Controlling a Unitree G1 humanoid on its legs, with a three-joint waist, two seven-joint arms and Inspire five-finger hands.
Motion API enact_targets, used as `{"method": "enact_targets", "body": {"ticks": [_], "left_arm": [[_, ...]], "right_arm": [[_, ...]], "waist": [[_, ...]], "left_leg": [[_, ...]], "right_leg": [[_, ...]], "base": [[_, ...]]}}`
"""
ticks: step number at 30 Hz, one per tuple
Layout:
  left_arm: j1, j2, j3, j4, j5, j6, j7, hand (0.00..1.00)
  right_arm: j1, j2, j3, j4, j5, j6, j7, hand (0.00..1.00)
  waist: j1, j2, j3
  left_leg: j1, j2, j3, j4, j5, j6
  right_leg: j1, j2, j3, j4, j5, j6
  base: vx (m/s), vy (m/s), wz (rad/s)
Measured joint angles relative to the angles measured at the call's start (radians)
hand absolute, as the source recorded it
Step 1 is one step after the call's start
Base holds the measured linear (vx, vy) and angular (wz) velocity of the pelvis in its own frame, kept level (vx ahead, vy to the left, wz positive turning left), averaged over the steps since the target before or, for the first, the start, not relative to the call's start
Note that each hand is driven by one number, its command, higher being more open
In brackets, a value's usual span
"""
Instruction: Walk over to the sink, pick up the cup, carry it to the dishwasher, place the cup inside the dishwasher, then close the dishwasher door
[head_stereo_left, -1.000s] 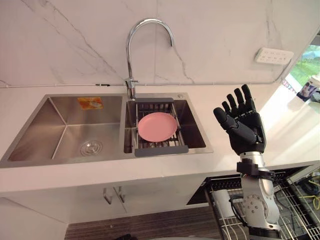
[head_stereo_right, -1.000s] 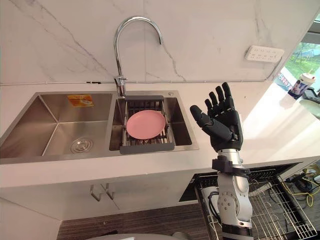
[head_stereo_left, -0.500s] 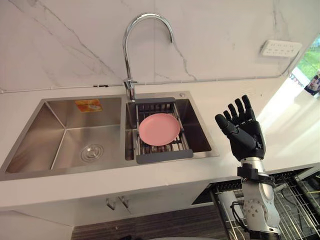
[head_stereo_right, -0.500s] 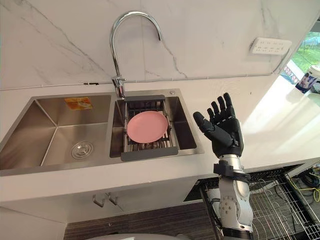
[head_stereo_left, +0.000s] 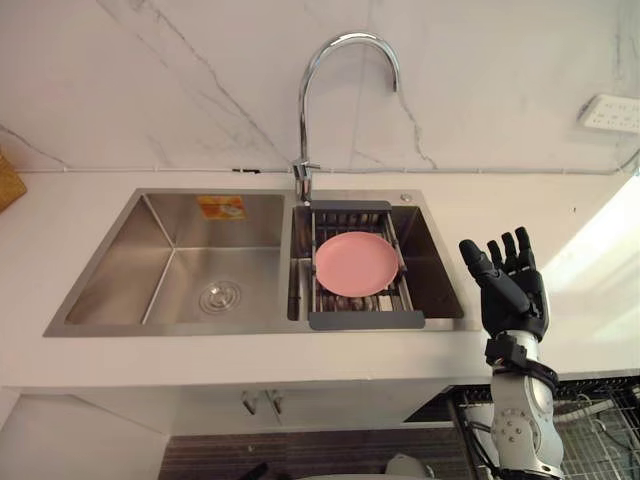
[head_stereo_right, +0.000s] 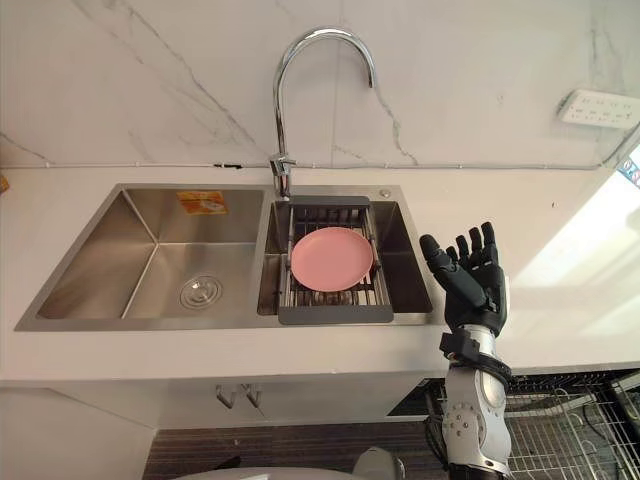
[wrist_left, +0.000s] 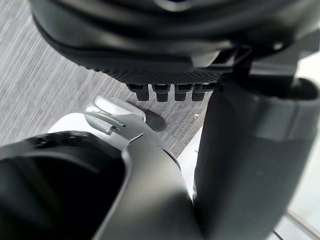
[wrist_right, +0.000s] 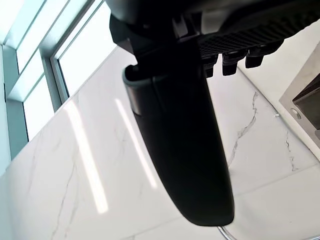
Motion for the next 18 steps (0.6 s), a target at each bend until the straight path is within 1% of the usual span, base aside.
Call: {"method": "enact_targets", "body": {"ticks": [1,2,3,4,6,9,12,14,15,18], "left_arm": [[-0.002,-0.004,0.017,0.001,0.0,0.001,0.002,1.0],[-0.001,-0.015,0.024,0.002,-0.001,0.003,0.003,1.0],[-0.002,-0.025,0.041,0.003,-0.001,0.004,0.001,1.0],[-0.002,-0.027,0.048,0.003,0.001,0.002,-0.002,1.0],[-0.001,-0.026,0.051,0.005,0.007,-0.009,-0.011,1.0],[-0.002,-0.026,0.05,0.004,0.036,-0.013,-0.016,1.0],[-0.005,-0.024,0.047,0.001,0.068,-0.015,-0.016,1.0],[-0.012,-0.023,0.044,0.0,0.101,-0.016,-0.015,1.0],[-0.013,-0.021,0.039,-0.002,0.111,-0.016,-0.016,1.0],[-0.013,-0.017,0.025,-0.013,0.118,-0.015,-0.015,1.0]], "right_arm": [[-0.004,-0.001,0.0,-0.002,0.0,-0.007,-0.003,1.0],[-0.004,-0.001,-0.001,-0.005,0.0,-0.015,-0.006,1.0],[-0.003,-0.001,-0.007,-0.005,-0.004,-0.02,-0.014,1.0],[-0.003,-0.001,-0.015,-0.005,-0.031,-0.02,-0.028,1.0],[-0.002,-0.008,-0.024,-0.009,-0.076,-0.02,-0.03,1.0],[-0.002,-0.025,-0.024,-0.016,-0.143,-0.02,-0.009,1.0],[0.0,-0.052,-0.023,-0.017,-0.271,-0.019,0.058,1.0],[-0.001,-0.103,-0.019,-0.017,-0.349,-0.013,0.126,1.0],[-0.007,-0.147,-0.015,-0.017,-0.401,-0.011,0.174,1.0],[-0.019,-0.213,0.002,-0.016,-0.468,-0.007,0.225,1.0]], "waist": [[0.004,0.005,0.0],[0.002,0.009,0.003],[0.0,0.011,0.003],[0.0,0.016,0.004],[-0.002,0.012,0.007],[-0.004,0.013,0.012],[-0.01,0.012,0.019],[-0.011,0.012,0.021],[-0.009,0.012,0.021],[-0.009,0.012,0.021]], "left_leg": [[-0.001,0.012,0.018,-0.002,-0.002,-0.007],[-0.001,0.029,0.045,-0.011,0.002,-0.014],[0.009,0.044,0.083,-0.025,0.015,-0.033],[0.021,0.06,0.089,-0.034,0.023,-0.045],[0.035,0.071,0.099,-0.037,0.018,-0.05],[0.048,0.075,0.112,-0.038,0.012,-0.05],[0.056,0.07,0.115,-0.035,0.005,-0.05],[0.063,0.067,0.119,-0.035,0.002,-0.05],[0.063,0.065,0.121,-0.035,0.001,-0.05],[0.065,0.065,0.123,-0.035,0.001,-0.05]], "right_leg": [[0.013,0.019,-0.002,-0.047,0.002,0.004],[0.015,0.033,-0.007,-0.071,0.008,0.001],[0.017,0.051,-0.01,-0.083,0.01,-0.004],[0.031,0.068,-0.01,-0.095,0.015,-0.009],[0.054,0.084,-0.009,-0.117,0.017,-0.011],[0.07,0.088,-0.005,-0.136,0.022,-0.008],[0.086,0.085,-0.002,-0.153,0.028,-0.001],[0.097,0.083,-0.001,-0.16,0.03,0.002],[0.098,0.082,-0.001,-0.164,0.032,0.004],[0.1,0.083,0.0,-0.164,0.033,0.003]], "base": [[0.07,-0.186,-0.11],[0.08,-0.132,-0.13],[0.11,-0.132,-0.09],[0.1,-0.108,-0.11],[0.07,-0.083,-0.12],[0.06,-0.016,-0.09],[0.06,0.031,-0.01],[0.02,0.014,0.0],[0.0,0.0,0.0],[0.0,0.0,0.0]]}}
